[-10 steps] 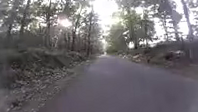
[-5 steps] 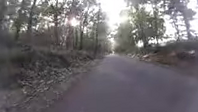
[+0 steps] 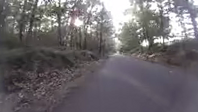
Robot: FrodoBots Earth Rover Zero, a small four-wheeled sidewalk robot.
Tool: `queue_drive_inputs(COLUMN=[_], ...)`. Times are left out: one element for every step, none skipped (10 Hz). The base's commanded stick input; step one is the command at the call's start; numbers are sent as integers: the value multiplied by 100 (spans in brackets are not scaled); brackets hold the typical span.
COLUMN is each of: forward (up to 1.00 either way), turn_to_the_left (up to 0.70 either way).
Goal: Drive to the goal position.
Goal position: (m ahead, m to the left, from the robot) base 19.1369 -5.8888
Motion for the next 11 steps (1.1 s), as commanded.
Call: queue_drive_inputs(forward=[70, 70, 70, 70, 70, 70, 70, 70, 70, 70, 70], turn_to_the_left=[-1, -1, -1, -1, -1, -1, -1, -1, -1, -1, -5])
